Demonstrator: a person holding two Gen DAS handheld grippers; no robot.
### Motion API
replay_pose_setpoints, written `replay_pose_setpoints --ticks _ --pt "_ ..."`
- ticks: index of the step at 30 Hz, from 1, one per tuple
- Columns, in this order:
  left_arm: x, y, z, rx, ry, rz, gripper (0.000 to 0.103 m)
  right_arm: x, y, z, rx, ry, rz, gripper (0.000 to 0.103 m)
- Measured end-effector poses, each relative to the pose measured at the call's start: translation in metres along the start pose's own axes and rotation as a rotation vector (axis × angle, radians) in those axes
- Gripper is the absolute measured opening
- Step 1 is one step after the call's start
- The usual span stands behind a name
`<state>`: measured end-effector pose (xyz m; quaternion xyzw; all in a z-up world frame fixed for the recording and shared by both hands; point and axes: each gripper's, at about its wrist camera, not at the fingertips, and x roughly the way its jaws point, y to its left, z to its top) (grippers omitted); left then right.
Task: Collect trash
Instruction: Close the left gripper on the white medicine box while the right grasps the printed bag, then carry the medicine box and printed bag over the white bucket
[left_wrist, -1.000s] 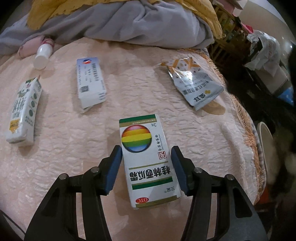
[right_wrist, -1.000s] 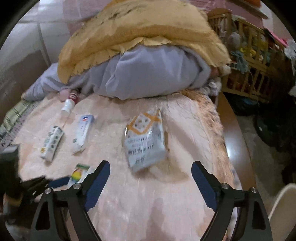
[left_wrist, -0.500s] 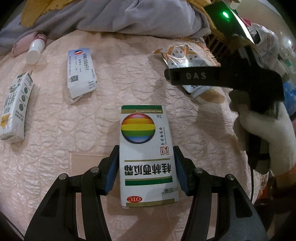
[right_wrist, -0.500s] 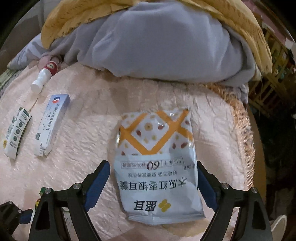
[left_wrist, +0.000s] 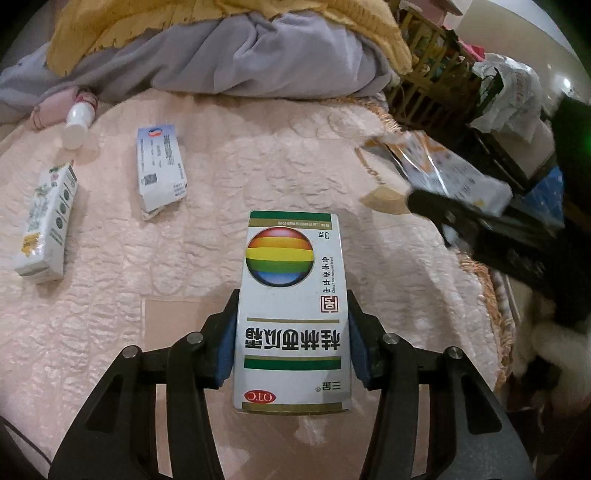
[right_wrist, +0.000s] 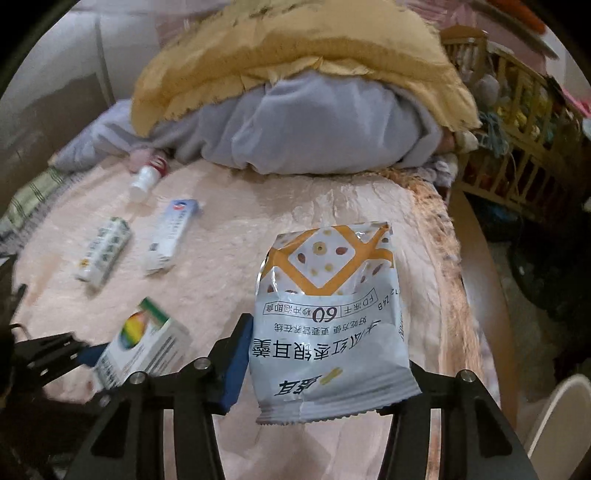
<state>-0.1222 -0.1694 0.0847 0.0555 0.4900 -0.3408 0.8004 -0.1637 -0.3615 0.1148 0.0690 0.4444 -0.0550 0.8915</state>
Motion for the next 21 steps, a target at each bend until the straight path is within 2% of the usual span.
replay_pose_setpoints --ticks 9,21 --pt "-0.024 -0.038 -0.002 0.069 -0.042 0.015 0.049 -0.061 -0.002 -0.045 0.059 -0.062 0.036 0.051" --pt "-0.036 -0.089 0.005 0.162 -0.083 0.013 0.049 -0.105 -0.028 -0.080 0.125 -0.111 0.022 0.051"
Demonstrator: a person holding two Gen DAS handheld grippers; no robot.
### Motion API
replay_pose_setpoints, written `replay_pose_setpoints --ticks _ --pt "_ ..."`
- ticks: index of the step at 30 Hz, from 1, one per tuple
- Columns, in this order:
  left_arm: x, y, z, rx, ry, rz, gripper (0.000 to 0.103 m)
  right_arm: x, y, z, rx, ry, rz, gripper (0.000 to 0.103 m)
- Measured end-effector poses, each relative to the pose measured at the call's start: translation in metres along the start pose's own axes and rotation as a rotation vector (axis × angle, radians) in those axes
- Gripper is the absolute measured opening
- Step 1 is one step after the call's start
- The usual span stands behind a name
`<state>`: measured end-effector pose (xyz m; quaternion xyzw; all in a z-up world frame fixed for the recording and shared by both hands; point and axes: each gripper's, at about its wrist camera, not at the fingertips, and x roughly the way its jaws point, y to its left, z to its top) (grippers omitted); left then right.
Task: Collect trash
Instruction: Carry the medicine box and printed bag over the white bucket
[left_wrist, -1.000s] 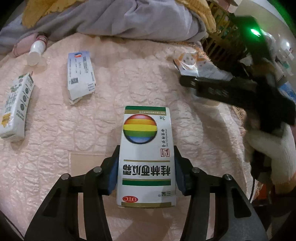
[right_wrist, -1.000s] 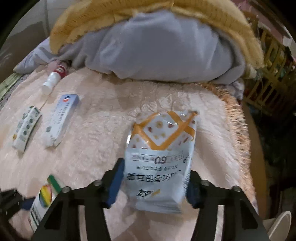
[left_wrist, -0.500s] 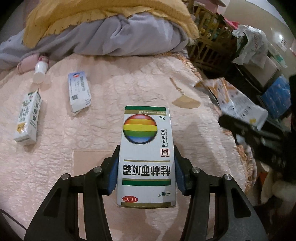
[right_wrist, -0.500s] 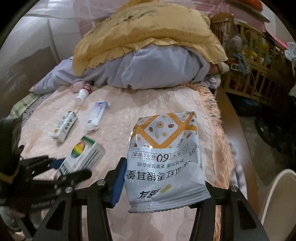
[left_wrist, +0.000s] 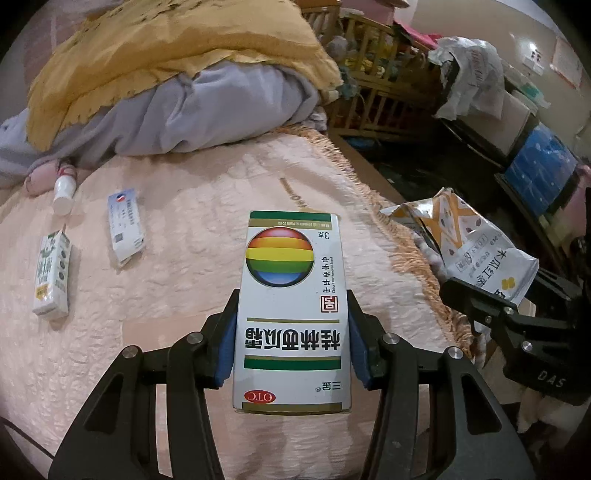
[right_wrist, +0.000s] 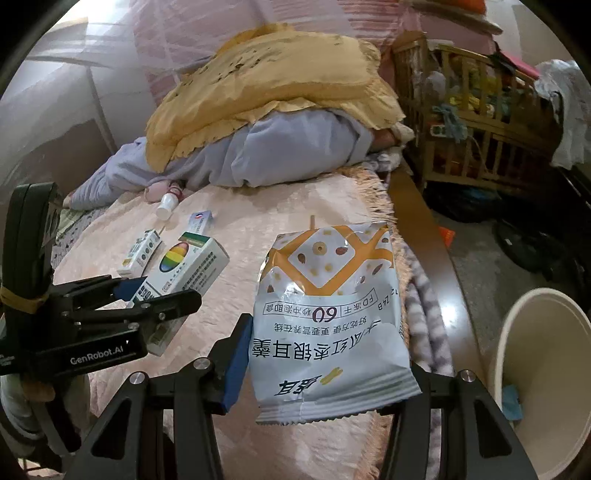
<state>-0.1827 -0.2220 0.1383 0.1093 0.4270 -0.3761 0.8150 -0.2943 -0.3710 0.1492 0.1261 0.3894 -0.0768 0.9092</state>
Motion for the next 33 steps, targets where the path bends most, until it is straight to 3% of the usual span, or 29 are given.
replay_pose_setpoints --ticks 33 --pt "0.009 -0.118 0.024 0.196 -0.027 -0.051 0.049 -0.076 -0.113 -0.039 0.165 -0.072 -0.143 0.051"
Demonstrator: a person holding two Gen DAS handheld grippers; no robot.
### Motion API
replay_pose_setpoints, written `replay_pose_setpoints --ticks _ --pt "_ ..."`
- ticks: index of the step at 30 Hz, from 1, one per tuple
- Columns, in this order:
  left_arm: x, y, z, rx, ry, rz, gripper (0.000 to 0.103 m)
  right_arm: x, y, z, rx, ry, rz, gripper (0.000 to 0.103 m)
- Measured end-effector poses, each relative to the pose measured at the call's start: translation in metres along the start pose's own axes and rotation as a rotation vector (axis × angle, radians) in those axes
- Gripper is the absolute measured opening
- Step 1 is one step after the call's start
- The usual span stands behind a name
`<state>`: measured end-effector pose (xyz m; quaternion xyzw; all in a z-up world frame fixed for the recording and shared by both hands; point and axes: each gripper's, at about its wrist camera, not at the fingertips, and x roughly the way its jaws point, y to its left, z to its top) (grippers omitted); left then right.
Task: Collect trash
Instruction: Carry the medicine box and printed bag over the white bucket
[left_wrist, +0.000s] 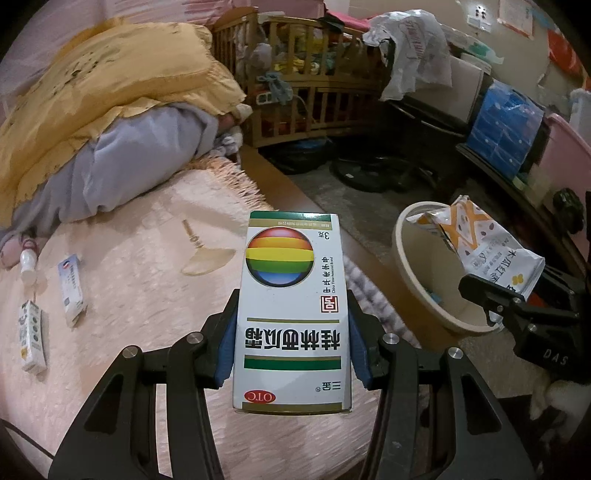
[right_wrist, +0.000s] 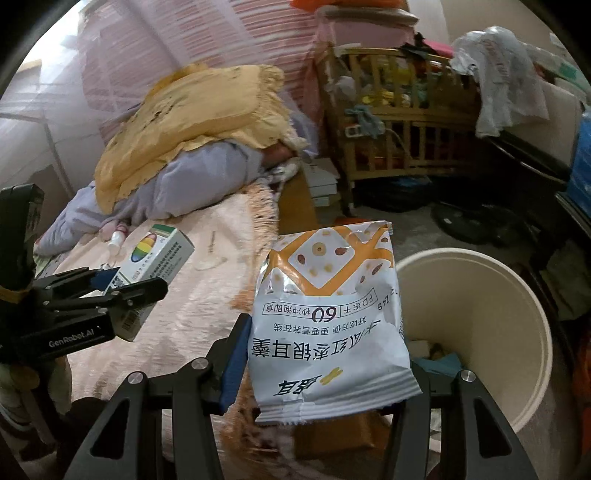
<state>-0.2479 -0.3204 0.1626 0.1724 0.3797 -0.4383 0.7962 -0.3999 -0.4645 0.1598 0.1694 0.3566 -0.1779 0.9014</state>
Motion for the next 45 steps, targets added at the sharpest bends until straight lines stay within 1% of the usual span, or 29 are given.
replay_pose_setpoints --ticks 6,18,23,29,35,37,41,45 --pt "0.009 -0.019 0.007 0.025 0.004 -0.017 0.049 -0.007 -0.032 -0.006 0.049 -0.002 -0.032 0.051" --pt "0.032 -0.054 0.020 0.064 0.027 -0.061 0.049 -0.011 -0.079 -0.020 0.130 0.005 -0.077 0.051" --pt "0.043 -0.075 0.030 0.084 0.029 -0.092 0.049 -0.007 -0.098 -0.023 0.173 0.017 -0.094 0.051" --pt "0.058 -0.099 0.041 0.094 0.038 -0.133 0.049 -0.006 -0.122 -0.028 0.231 0.002 -0.107 0.051" --pt "0.070 -0.121 0.050 0.120 0.041 -0.172 0.049 0.000 -0.141 -0.034 0.269 0.007 -0.148 0.051" --pt "0.074 -0.126 0.052 0.119 0.043 -0.191 0.049 0.003 -0.148 -0.037 0.285 0.012 -0.167 0.051" --pt "0.088 -0.133 0.057 0.103 0.058 -0.233 0.049 0.007 -0.161 -0.041 0.323 0.020 -0.171 0.051" --pt "0.106 -0.143 0.060 0.098 0.080 -0.252 0.049 0.013 -0.171 -0.046 0.358 0.039 -0.175 0.052"
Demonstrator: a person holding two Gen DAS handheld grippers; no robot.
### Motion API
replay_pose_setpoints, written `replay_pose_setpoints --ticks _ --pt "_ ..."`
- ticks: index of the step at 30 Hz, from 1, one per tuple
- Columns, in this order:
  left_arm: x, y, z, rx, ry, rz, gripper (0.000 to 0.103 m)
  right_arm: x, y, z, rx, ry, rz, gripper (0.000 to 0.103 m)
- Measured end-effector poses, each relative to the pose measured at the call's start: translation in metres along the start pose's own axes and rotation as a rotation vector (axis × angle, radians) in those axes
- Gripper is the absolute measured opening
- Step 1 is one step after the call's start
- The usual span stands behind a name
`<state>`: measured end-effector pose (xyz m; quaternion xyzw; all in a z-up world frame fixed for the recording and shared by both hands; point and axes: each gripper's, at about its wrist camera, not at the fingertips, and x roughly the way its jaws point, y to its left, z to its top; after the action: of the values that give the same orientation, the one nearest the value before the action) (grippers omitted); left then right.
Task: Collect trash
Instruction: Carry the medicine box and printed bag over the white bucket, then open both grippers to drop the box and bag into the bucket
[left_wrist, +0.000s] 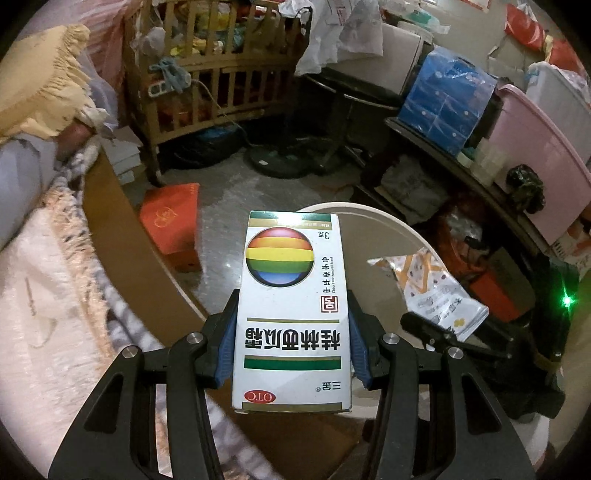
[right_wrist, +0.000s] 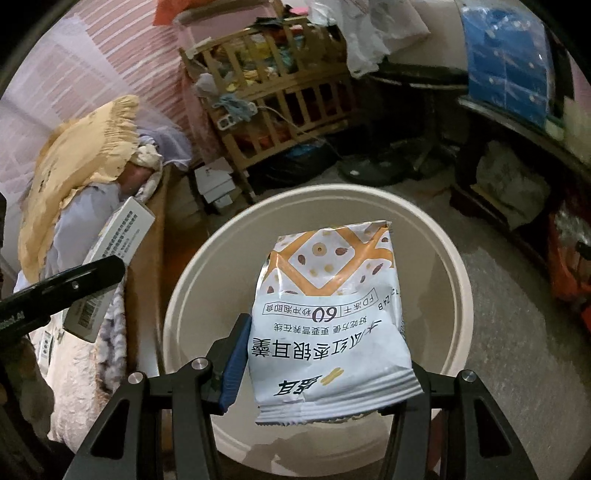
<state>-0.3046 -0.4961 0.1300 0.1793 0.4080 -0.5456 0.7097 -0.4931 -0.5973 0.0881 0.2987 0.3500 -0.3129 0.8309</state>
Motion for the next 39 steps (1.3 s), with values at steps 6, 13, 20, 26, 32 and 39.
replay_pose_setpoints --ticks 6,13,20,26,32,39 --pt "0.018 -0.003 0.004 -0.014 0.019 0.001 0.049 0.008 -0.008 0.001 0.019 0.027 -0.021 0.052" --pt "0.027 -0.005 0.005 -0.015 0.027 -0.007 0.049 0.008 -0.012 -0.001 0.030 0.034 -0.048 0.054" --pt "0.033 -0.005 0.006 -0.028 0.033 -0.023 0.049 0.008 -0.016 0.000 0.057 0.029 -0.062 0.063" --pt "0.035 -0.001 0.008 -0.051 0.031 -0.051 0.051 0.000 -0.018 0.002 0.077 -0.007 -0.060 0.070" --pt "0.033 0.004 0.006 -0.077 0.038 -0.071 0.061 -0.002 -0.017 0.002 0.076 -0.016 -0.065 0.070" --pt "0.023 0.007 0.001 -0.068 0.027 -0.048 0.061 -0.003 -0.011 0.001 0.051 -0.027 -0.079 0.070"
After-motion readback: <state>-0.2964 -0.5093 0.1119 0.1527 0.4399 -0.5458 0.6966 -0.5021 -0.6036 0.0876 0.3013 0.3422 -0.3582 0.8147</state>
